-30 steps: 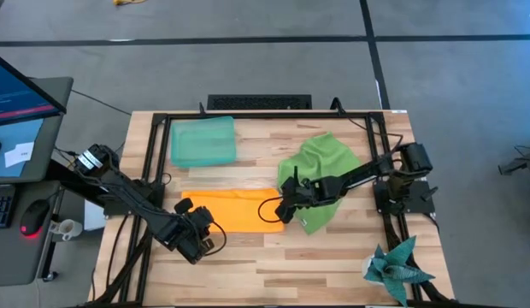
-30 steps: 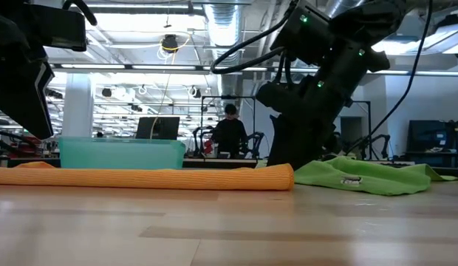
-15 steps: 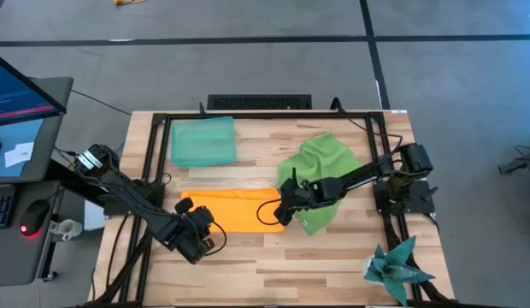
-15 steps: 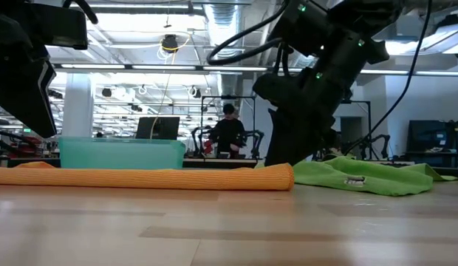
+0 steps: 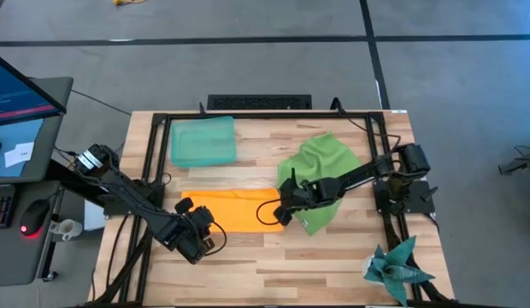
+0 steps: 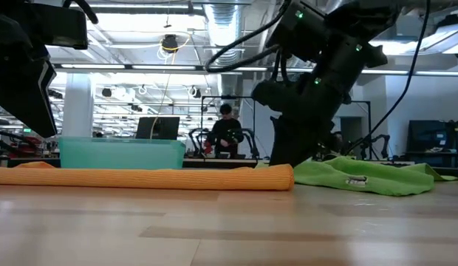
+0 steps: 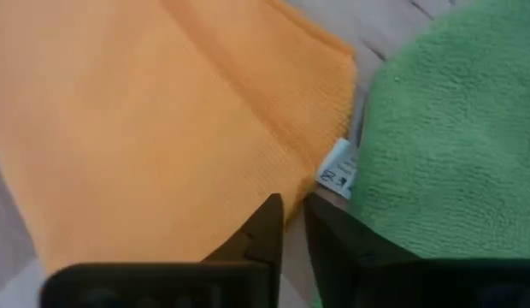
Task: Roll microfiber towels into tight, uniform cylinder then place into a basket
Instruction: Roll the yellow microfiber cloth
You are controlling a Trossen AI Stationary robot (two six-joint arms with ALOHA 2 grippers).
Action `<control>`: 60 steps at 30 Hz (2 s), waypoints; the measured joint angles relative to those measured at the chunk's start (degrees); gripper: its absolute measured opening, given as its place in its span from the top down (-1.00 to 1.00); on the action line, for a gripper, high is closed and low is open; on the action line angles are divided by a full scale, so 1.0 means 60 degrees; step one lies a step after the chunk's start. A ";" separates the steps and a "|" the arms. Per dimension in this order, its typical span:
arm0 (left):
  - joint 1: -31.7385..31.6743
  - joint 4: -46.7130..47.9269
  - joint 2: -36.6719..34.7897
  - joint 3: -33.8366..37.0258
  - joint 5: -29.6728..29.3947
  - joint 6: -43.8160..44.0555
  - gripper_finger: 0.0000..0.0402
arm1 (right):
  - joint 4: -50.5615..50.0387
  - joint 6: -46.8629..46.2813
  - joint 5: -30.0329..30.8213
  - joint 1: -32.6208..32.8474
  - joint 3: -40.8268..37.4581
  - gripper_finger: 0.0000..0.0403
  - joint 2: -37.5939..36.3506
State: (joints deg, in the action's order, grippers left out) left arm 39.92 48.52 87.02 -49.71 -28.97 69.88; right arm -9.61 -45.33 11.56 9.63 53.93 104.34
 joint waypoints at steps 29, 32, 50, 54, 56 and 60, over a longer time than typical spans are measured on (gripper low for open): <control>0.0474 0.2218 -0.0007 -0.0007 0.0380 0.2569 0.43 | -0.1220 0.2435 0.1742 0.0326 0.1313 0.98 -0.0337; 0.0474 0.2472 -0.0007 -0.0007 0.0648 0.2580 0.43 | -0.1359 0.2567 0.2118 0.0427 0.1301 0.96 -0.0548; 0.0448 0.2488 -0.0011 -0.0007 0.0192 0.3060 0.43 | -0.1849 0.2314 0.2402 -0.0261 0.1237 0.97 -0.0131; 0.0417 0.2505 -0.0011 -0.0001 -0.0813 0.2947 0.43 | -0.1820 0.2315 0.2393 -0.0132 0.1246 0.96 -0.0197; 0.0326 0.2499 -0.0011 0.0079 -0.0979 0.2901 0.43 | -0.1825 0.2314 0.2374 -0.0078 0.1246 0.95 -0.0195; 0.0010 0.2726 -0.0011 0.0427 -0.0617 0.2817 0.43 | -0.1829 0.2376 0.2371 -0.0013 0.1246 0.95 -0.0198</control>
State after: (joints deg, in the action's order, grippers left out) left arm 39.98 64.87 86.96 -47.15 -32.67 86.78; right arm -20.58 -31.07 25.78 9.55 61.41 103.15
